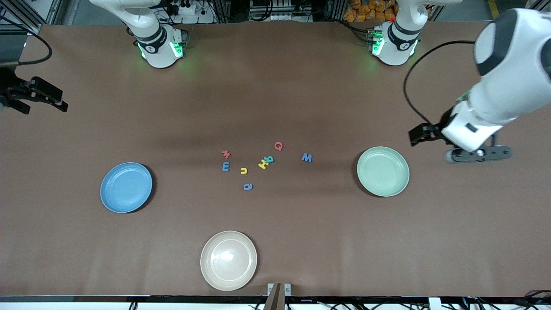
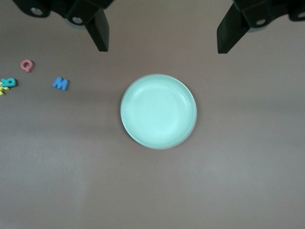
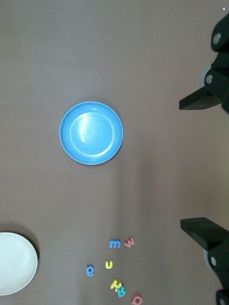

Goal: Sort upper and lower case letters into plates
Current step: 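Move the left gripper to the blue W while the right gripper reaches the blue m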

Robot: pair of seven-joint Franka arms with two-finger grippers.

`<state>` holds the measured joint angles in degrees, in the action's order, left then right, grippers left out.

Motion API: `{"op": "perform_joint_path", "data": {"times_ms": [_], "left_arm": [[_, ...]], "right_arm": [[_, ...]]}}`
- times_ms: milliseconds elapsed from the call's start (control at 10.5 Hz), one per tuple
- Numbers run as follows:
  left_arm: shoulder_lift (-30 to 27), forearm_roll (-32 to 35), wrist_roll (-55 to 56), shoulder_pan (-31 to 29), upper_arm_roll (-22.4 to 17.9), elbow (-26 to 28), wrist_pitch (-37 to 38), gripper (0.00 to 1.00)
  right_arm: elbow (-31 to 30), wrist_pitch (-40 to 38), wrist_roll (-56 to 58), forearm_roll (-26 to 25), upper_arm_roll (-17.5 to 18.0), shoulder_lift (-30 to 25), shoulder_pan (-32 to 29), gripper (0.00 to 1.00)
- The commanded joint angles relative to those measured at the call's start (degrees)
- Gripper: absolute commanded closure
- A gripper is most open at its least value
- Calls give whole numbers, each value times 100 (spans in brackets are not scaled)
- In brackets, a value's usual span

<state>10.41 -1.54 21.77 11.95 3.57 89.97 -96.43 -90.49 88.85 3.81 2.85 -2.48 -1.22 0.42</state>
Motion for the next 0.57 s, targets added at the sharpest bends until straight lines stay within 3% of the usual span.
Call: {"op": "perform_joint_path", "data": {"times_ms": [0,477], "left_arm": [[390,-119,1107,578,-5,-85,19,0],[1506,-242,1462,1624,-14,-68,-1437,0]], "right_arm": [[93,202,23,32,46,402,185,0],[93,1097,-3,67,46,1526,844,0]]}}
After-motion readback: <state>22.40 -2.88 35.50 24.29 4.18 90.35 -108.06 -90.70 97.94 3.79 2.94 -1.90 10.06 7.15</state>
